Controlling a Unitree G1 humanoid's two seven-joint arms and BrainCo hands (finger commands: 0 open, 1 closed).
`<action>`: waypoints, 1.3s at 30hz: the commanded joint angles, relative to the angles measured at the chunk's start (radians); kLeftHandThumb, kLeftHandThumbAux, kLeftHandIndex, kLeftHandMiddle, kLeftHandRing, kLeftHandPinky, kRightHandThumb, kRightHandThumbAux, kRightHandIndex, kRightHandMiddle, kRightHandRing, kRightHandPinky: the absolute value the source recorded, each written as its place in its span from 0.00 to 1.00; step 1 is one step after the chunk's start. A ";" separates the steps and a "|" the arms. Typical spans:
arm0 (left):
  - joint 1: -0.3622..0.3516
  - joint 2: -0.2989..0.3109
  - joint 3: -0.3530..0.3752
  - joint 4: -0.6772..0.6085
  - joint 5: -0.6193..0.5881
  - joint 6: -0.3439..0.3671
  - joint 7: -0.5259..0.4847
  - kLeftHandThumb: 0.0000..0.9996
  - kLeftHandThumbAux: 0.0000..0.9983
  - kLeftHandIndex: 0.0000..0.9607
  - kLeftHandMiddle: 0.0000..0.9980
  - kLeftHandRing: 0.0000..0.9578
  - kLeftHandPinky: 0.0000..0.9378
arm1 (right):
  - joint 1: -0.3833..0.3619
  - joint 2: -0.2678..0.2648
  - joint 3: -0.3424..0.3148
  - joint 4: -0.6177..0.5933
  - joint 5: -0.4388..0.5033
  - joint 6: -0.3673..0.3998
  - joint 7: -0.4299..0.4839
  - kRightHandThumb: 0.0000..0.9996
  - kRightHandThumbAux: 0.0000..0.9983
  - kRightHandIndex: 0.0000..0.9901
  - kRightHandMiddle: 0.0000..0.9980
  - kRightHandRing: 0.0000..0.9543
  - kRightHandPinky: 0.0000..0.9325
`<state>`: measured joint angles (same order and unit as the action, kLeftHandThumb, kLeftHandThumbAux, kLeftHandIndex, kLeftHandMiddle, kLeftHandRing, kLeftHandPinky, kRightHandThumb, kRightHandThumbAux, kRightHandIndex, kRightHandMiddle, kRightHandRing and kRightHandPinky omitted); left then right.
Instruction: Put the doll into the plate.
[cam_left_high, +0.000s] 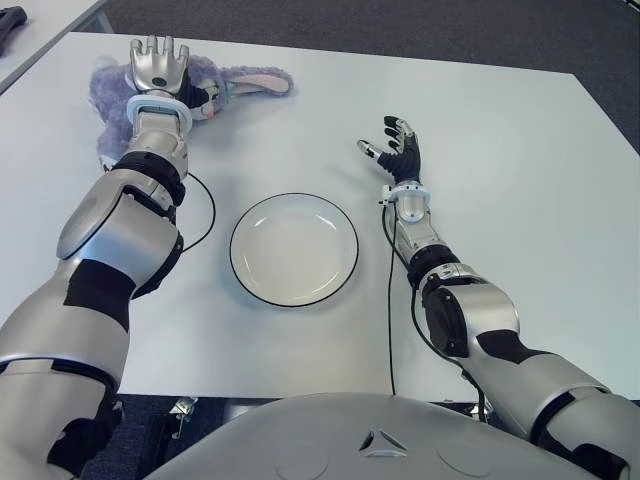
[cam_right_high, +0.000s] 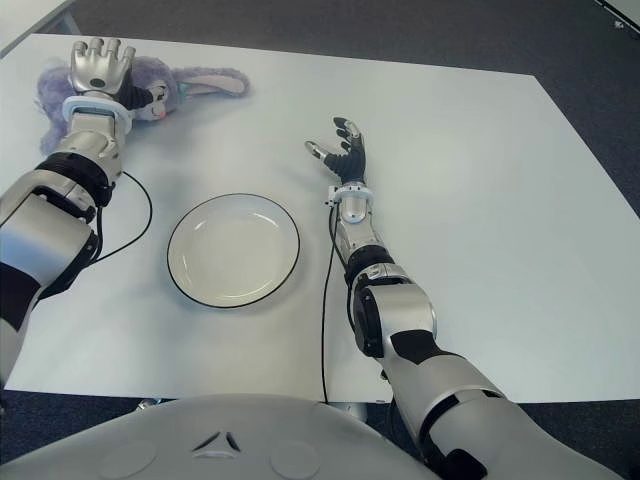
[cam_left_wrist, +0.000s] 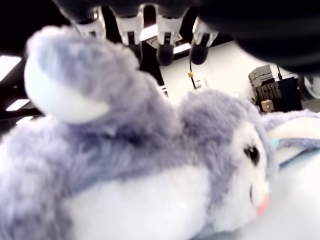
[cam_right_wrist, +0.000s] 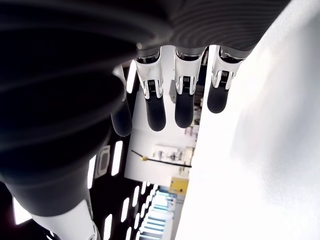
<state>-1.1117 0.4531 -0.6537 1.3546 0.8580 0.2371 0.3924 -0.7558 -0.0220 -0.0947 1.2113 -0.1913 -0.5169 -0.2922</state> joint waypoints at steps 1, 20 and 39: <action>-0.019 -0.023 -0.012 0.010 0.011 0.015 -0.027 0.27 0.11 0.00 0.00 0.00 0.00 | 0.206 0.025 0.005 0.149 -0.010 0.110 0.004 0.10 0.81 0.20 0.18 0.15 0.13; -0.070 -0.072 -0.012 -0.029 0.012 0.103 -0.006 0.29 0.11 0.00 0.00 0.00 0.00 | 0.205 0.026 0.000 0.149 -0.003 0.107 0.012 0.10 0.82 0.20 0.18 0.16 0.13; -0.055 0.039 0.027 0.021 -0.020 -0.010 -0.089 0.27 0.13 0.00 0.00 0.00 0.00 | 0.200 0.026 -0.005 0.149 0.001 0.108 0.008 0.11 0.83 0.20 0.17 0.15 0.13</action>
<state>-1.2033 0.4656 -0.6461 1.3453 0.8600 0.2615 0.3481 -0.7597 -0.0161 -0.0928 1.2120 -0.1914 -0.5169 -0.2916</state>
